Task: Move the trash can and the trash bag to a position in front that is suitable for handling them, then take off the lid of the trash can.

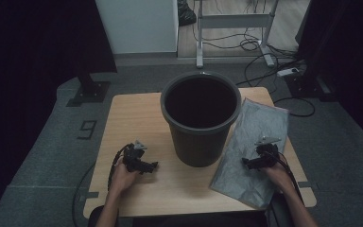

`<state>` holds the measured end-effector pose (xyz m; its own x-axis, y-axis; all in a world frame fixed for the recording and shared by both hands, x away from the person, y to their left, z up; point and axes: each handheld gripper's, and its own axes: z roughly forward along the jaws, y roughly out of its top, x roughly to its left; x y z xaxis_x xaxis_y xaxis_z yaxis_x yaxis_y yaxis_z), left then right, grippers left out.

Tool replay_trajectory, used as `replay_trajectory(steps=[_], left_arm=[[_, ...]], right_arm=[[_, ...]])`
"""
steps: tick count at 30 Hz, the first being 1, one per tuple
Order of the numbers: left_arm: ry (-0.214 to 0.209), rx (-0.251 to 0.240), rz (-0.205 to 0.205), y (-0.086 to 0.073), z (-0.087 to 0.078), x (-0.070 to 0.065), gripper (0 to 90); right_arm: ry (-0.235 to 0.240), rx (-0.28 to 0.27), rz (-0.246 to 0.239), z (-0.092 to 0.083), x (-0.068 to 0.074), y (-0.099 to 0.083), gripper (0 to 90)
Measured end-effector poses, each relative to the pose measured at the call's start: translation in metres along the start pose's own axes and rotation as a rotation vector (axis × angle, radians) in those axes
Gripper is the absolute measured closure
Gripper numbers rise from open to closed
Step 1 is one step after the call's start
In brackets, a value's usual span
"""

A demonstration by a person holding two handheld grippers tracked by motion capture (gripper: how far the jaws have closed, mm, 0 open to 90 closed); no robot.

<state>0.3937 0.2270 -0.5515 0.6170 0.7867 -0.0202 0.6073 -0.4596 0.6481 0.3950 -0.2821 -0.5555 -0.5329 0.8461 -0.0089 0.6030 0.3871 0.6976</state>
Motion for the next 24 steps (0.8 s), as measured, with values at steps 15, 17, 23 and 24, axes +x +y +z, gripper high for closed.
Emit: replay_trajectory(steps=[15, 17, 23, 24], left_arm=[[0.047, -0.007, -0.056, 0.004, 0.004, -0.005, 0.0], [0.045, -0.007, -0.055, 0.004, 0.004, -0.005, 0.0], [0.036, 0.056, -0.052, 0.012, 0.002, -0.005, 3.5], [0.027, 0.072, -0.041, 0.013, 0.001, -0.005, 3.9]], right_arm=[[-0.012, -0.024, 0.023, -0.003, 0.001, -0.006, 0.0], [-0.012, -0.024, 0.024, -0.003, 0.001, -0.006, 0.0], [-0.012, -0.024, 0.024, -0.003, 0.001, -0.006, 0.0], [-0.012, -0.024, 0.023, -0.003, 0.001, -0.006, 0.0]])
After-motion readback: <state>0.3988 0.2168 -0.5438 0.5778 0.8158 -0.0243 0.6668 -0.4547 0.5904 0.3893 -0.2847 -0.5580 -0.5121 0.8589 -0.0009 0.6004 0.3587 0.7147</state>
